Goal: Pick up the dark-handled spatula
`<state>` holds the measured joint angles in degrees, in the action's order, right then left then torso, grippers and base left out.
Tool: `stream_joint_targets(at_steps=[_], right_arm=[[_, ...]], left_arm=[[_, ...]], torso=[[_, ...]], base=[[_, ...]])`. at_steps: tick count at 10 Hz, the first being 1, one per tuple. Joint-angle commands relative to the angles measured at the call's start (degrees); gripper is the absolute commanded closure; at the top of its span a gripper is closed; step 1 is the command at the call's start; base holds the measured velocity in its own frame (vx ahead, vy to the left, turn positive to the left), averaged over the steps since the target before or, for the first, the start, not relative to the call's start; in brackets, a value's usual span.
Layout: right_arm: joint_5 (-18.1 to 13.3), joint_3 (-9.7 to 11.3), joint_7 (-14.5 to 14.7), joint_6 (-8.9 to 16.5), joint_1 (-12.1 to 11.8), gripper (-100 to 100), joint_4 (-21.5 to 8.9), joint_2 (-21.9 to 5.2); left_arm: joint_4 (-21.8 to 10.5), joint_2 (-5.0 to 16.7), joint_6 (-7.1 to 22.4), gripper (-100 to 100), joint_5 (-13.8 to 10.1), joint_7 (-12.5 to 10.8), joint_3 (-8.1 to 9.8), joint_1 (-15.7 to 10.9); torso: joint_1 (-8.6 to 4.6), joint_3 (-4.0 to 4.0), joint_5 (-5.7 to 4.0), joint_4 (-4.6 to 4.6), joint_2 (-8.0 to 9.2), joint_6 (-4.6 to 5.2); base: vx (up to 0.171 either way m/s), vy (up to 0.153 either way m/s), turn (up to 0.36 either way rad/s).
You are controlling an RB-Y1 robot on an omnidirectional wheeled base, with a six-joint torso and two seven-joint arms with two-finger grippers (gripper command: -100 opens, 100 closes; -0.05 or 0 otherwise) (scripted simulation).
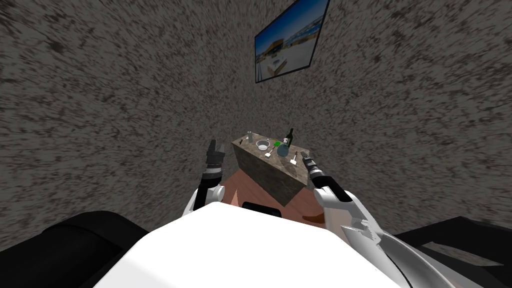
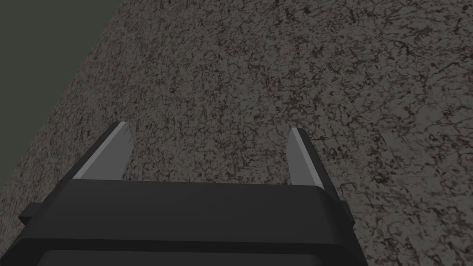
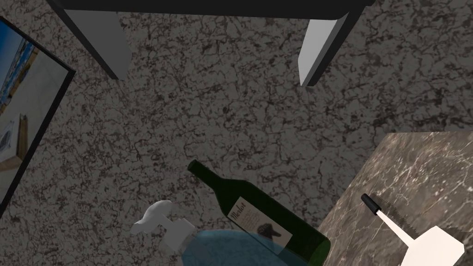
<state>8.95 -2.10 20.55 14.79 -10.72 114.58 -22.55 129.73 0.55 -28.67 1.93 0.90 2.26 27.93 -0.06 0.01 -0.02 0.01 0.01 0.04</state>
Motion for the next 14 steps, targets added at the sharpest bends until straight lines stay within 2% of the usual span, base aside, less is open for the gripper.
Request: stream_joint_targets(at_steps=[1, 2, 5, 6, 12, 13, 14], right_arm=[[0.53, -1.16, -0.06, 2.45, -0.45, -100, -1.26, -1.71], [0.53, -1.16, -0.06, 2.45, -0.45, -100, -1.26, -1.71], [1.31, -3.1, -0.17, 6.3, -1.25, -100, -3.33, -4.5], [1.31, -3.1, -0.17, 6.3, -1.25, -100, -3.33, -4.5], [3.21, -8.9, -0.35, 16.51, -3.59, -100, -8.98, -12.71], [3.21, -8.9, -0.35, 16.6, -3.59, -100, -8.98, -12.71], [3.6, -9.94, -0.34, 18.5, -4.01, -100, -9.96, -14.23]], left_arm=[[0.0, 0.0, 0.0, 0, 0.0, 0.0, 0.0, 0.0], [0.0, 0.0, 0.0, 0, 0.0, 0.0, 0.0, 0.0], [0.0, 0.0, 0.0, 0, 0.0, 0.0, 0.0, 0.0], [0.0, 0.0, 0.0, 0, 0.0, 0.0, 0.0, 0.0], [0.0, 0.0, 0.0, 0, 0.0, 0.0, 0.0, 0.01], [0.0, 0.0, 0.0, 0, 0.0, 0.0, 0.0, 0.01], [0.0, 0.0, 0.0, 0, 0.0, 0.0, 0.0, 0.01]], torso=[[0.0, 0.0, 0.0, 0.0, 0.0, 0.0], [0.05, -0.01, 0.01, -0.01, -0.02, 0.0], [0.05, -0.04, 0.01, -0.02, -0.07, 0.01], [0.07, -0.05, 0.02, -0.02, -0.08, 0.0], [0.18, -0.1, 0.04, -0.04, -0.17, -0.01], [0.16, -0.1, 0.04, -0.04, -0.18, 0.0], [0.07, -0.06, 0.02, -0.03, -0.11, 0.03]], base=[[0.004, 0.03, 0.101], [0.011, 0.021, 0.043], [0.016, 0.027, 0.059], [0.011, 0.022, 0.016], [0.029, 0.047, 0.071], [0.025, 0.024, 0.042], [0.018, 0.018, 0.061]])
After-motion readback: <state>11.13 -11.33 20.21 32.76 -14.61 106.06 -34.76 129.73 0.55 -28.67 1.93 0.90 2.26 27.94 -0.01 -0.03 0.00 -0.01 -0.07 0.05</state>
